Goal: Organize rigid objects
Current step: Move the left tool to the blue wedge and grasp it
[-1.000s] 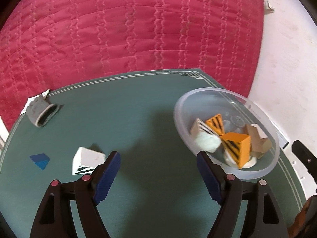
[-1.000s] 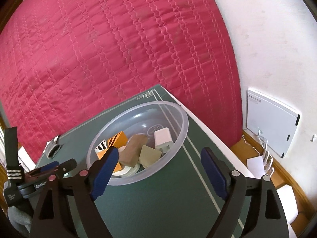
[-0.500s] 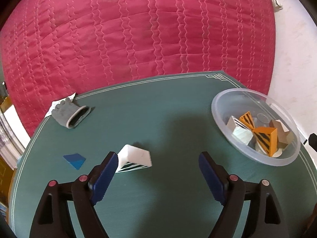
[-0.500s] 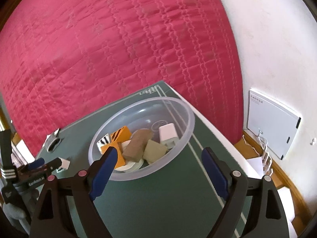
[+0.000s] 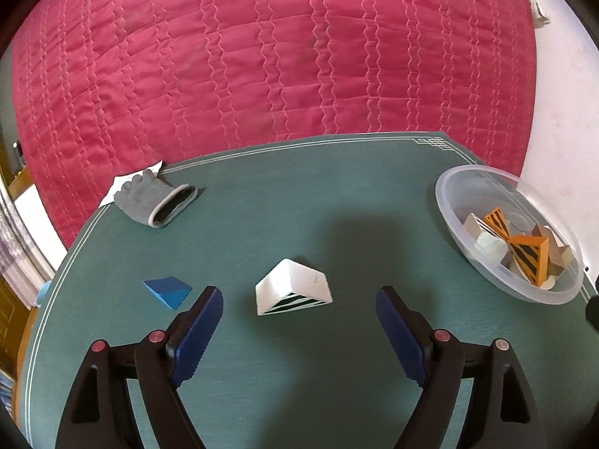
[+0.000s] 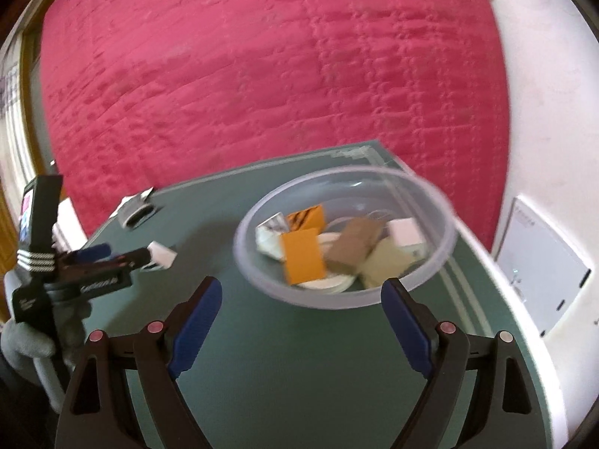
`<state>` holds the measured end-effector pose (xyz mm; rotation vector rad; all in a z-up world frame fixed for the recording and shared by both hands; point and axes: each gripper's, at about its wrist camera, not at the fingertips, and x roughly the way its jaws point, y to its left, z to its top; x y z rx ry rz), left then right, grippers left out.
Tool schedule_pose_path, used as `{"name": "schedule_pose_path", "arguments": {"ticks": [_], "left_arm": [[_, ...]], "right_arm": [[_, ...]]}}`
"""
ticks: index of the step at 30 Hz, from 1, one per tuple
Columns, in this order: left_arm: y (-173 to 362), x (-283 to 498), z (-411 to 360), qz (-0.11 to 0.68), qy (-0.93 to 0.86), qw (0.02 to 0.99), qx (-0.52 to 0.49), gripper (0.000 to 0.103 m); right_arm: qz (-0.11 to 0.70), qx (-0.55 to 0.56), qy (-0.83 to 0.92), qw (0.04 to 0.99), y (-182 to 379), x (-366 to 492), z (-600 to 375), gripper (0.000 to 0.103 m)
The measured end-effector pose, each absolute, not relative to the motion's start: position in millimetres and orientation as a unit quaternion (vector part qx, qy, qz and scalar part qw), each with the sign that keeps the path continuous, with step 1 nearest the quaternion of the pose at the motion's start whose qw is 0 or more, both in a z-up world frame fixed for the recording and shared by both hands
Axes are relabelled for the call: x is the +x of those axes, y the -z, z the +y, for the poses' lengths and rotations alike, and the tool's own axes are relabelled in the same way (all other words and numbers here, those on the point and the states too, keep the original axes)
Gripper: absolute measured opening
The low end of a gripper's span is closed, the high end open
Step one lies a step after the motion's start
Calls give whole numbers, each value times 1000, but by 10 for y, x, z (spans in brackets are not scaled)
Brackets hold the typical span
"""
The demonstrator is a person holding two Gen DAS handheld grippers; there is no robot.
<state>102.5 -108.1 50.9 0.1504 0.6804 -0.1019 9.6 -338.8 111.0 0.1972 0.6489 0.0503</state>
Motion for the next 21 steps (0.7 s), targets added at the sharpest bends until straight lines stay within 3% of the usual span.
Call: {"name": "schedule_pose_path", "arguments": {"ticks": [21], "left_arm": [[-468, 1130, -499, 350, 7, 936, 40, 94]], "right_arm": [[377, 91, -143, 911, -921, 302, -2577, 88]]}}
